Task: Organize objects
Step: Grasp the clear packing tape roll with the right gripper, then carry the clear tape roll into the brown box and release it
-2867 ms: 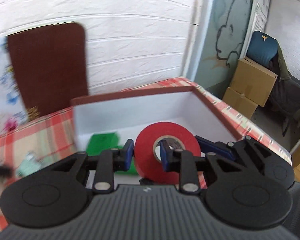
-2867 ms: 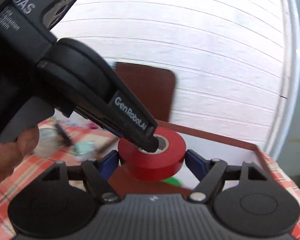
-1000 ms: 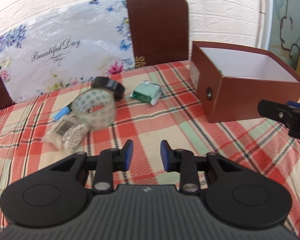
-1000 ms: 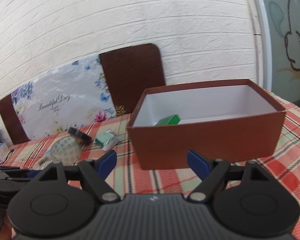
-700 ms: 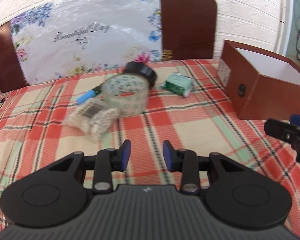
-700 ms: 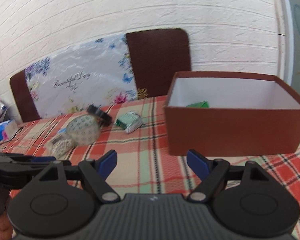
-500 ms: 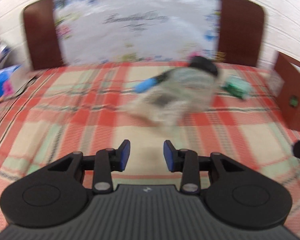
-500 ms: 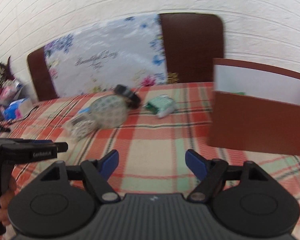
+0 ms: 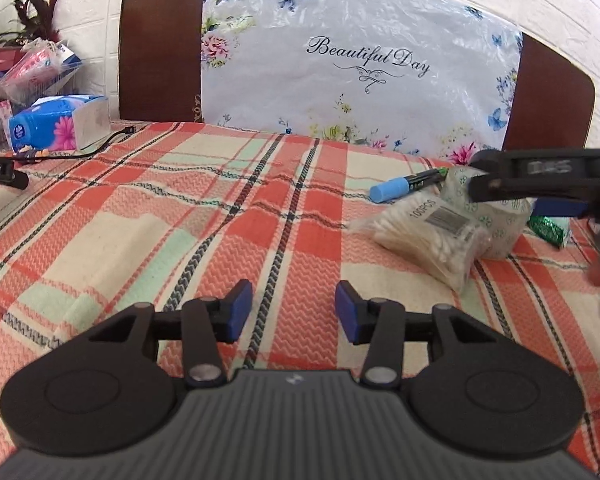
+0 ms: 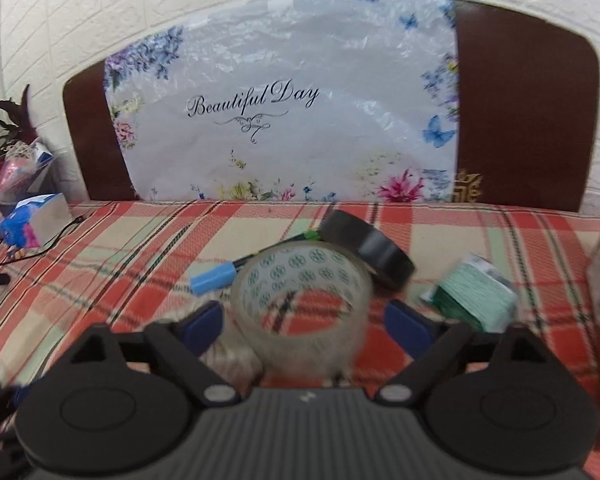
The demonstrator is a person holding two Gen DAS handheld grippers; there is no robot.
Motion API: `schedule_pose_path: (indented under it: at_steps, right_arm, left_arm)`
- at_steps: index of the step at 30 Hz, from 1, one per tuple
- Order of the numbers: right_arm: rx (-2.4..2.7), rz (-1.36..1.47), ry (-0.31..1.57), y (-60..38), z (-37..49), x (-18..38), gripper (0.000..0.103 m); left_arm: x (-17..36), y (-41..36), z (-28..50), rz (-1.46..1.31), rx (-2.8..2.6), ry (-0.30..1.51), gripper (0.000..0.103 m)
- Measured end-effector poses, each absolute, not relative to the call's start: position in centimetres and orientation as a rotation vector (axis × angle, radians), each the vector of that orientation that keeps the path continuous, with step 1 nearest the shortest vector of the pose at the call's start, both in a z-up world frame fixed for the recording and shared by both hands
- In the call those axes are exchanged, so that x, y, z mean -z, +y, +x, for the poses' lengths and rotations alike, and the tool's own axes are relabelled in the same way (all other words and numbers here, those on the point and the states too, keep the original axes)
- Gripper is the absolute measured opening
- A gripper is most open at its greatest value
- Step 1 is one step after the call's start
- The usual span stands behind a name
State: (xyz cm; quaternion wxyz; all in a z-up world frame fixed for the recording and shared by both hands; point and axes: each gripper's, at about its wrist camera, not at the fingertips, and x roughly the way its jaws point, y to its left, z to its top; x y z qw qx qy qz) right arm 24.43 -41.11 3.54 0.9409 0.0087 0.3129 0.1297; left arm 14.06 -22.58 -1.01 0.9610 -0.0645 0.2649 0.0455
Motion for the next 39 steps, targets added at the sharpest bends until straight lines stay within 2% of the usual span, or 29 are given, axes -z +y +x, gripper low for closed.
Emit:
schedule_pose_path:
  at_steps: [1,3,8,17,19,22,25,28,29,30,31,33,39]
  right_arm:
    - [-0.263,-0.01,0.651,-40.4,25.3,-3.0,0.099]
    - [-0.216,-0.087,0.653,-39.2,26.3,-1.9,0.093]
    - [-0.192,-0.015,0.646,-41.5,24.5,-2.3,0.092]
    - [-0.275,-0.025,0.698,-49.6,11.0,-2.6,0.093]
    - [-0.284,-0.044,0.686,-50.7,8.3,-2.5,0.093]
    - [-0.288,-0.084,0.649,-51.3,5.8,-2.2,0.099]
    - [-0.287,-0.103,0.643,-51.1,5.4,-1.9,0.1]
    - [-0.285,-0.107,0.634,-50.9,5.5,-1.6,0.1]
    - [-0.284,-0.114,0.638,-50.9,5.6,-1.3,0.099]
    - [-0.294,-0.119,0.645,-50.9,5.9,-0.9,0.095]
    - [-0.315,-0.109,0.652,-51.0,6.1,-0.7,0.092]
    - [-0.315,-0.137,0.633,-50.8,5.8,-0.8,0.092]
    - [-0.163,-0.219,0.305,-53.5,4.2,-6.5,0.092]
  left_arm:
    - [1.2,-22.1,14.0,-0.142,-0.092,0.534,0.048]
    - [1.2,-21.9,14.1,-0.156,-0.094,0.532,0.048]
    - [1.1,-21.9,14.3,-0.167,-0.089,0.532,0.048]
    - [0.6,-22.9,14.3,-0.122,-0.034,0.571,0.051]
    - [-0.5,-23.8,13.6,-0.214,0.067,0.605,0.05]
    - [-2.8,-28.1,12.7,-0.235,0.27,0.66,0.05]
    - [-4.5,-33.7,11.8,-0.124,0.423,0.71,0.052]
    - [-3.9,-37.9,11.6,-0.015,0.467,0.781,0.052]
    - [-3.3,-39.0,11.8,0.021,0.462,0.815,0.051]
    - [-2.3,-39.9,12.0,0.058,0.452,0.86,0.043]
    - [-1.5,-40.2,12.3,0.055,0.467,0.888,0.027]
    - [-1.9,-40.5,12.4,0.036,0.448,0.899,0.024]
    - [-11.3,-44.7,13.3,0.062,0.554,0.665,0.022]
